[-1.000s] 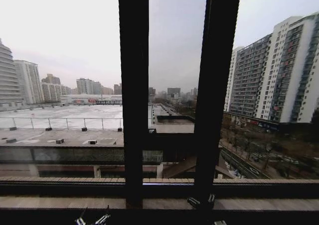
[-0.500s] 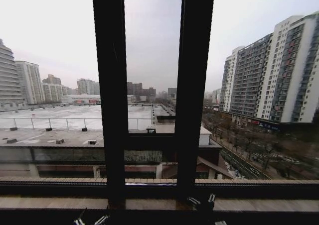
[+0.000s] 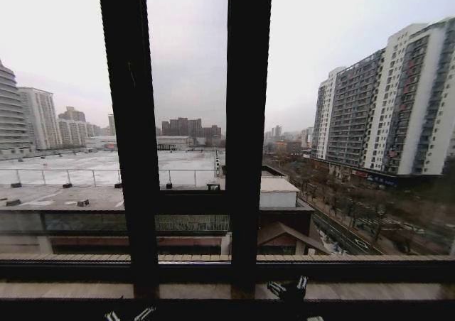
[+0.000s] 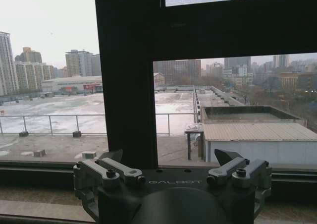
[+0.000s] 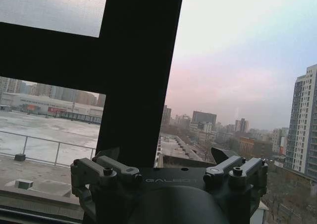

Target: Open the curtains by pulling them apart, changing their state from closed to fully open.

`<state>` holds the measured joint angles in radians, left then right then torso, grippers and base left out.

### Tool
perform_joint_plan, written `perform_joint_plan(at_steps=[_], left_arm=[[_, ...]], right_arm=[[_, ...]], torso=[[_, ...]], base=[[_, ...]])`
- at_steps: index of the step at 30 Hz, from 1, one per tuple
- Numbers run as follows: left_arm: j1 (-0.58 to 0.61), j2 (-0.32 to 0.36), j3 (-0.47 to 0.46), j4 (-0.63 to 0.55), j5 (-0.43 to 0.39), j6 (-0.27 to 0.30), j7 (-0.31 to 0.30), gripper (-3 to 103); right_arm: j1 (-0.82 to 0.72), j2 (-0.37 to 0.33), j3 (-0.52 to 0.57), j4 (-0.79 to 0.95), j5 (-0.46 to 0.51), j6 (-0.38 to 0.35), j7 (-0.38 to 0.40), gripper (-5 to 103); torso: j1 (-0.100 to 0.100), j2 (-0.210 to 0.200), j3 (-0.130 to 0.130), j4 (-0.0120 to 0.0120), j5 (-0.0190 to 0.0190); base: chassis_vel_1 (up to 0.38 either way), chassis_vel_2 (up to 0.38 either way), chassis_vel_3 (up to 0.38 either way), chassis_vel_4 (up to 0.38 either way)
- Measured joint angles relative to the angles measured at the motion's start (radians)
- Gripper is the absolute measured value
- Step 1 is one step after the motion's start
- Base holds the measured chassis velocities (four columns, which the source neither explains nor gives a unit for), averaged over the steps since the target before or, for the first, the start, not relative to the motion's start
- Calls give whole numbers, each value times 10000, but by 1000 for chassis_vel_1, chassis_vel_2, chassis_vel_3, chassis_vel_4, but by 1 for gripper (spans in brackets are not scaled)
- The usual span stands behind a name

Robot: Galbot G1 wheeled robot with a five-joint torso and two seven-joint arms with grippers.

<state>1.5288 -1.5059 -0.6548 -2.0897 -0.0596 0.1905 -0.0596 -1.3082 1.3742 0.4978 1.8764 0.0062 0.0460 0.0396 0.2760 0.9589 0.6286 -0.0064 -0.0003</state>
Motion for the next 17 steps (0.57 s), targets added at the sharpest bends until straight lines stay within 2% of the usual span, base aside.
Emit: perform_joint_plan(at_steps=[5, 13, 17], left_arm=[[10, 2, -4, -9, -2, -9, -1, 100], [15, 21, 12, -13, -9, -61, 0, 100], [-5, 24, 47, 33, -11, -68, -1, 100]], right_arm=[[-18, 0, -3, 0, -12, 54, 5, 100], [-99, -6, -12, -112, -102, 619, -36, 100], [-169, 0, -183, -103, -361, 813, -115, 100]], torso=[[0, 0, 0, -3, 0], [-1, -1, 1, -8, 8], [-1, 0, 0, -1, 0]], base=[[-103, -105, 97, 83], [-105, -112, 92, 103], [0, 0, 0, 0]])
